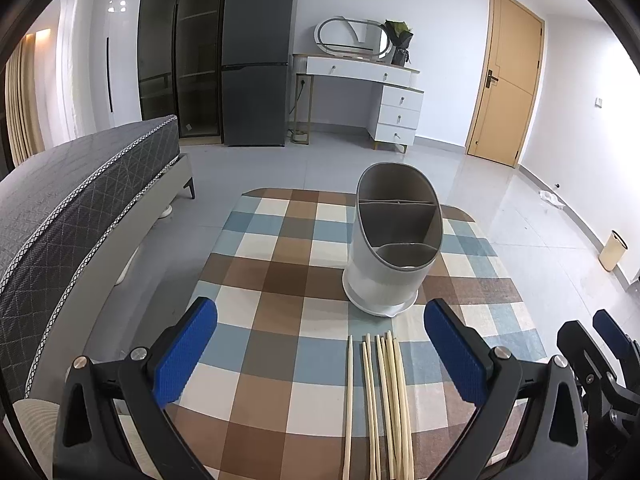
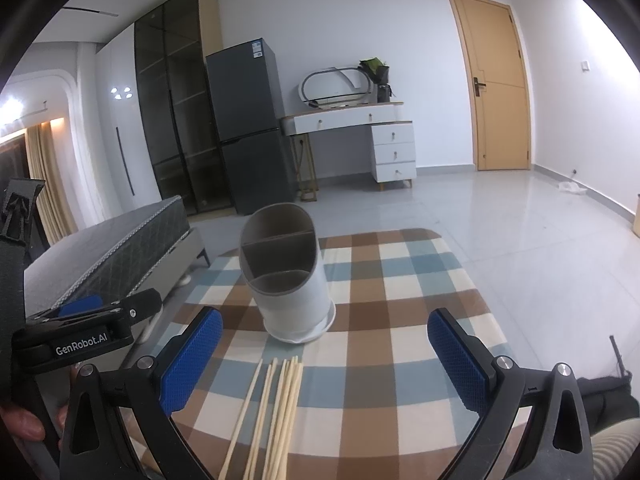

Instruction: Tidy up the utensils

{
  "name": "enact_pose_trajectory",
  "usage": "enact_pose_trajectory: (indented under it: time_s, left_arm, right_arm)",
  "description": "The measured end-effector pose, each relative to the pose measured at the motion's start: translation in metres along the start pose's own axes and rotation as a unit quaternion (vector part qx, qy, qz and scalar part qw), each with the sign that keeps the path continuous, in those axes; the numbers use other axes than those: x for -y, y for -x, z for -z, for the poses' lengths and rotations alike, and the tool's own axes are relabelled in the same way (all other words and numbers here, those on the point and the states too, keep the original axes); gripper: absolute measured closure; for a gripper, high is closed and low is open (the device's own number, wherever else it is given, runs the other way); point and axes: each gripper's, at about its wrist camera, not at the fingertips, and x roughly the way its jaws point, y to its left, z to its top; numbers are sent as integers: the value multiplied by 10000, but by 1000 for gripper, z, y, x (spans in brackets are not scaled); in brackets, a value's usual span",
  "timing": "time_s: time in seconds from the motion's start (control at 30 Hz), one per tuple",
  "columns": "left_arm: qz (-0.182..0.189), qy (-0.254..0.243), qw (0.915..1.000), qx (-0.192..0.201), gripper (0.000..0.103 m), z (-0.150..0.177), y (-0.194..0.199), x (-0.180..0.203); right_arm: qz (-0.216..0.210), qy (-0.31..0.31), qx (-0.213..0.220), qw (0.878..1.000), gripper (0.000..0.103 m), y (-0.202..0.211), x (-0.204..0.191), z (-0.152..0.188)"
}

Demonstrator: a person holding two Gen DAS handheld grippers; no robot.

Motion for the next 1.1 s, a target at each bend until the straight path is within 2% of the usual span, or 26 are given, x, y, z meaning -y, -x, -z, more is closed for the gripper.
enact_pose_trajectory:
  time_s: [1.1]
  left_arm:
    - [48,62,9999,-92,2,0,-1,-2]
  right_arm:
    - [102,-19,11,9999,0,0,3,0]
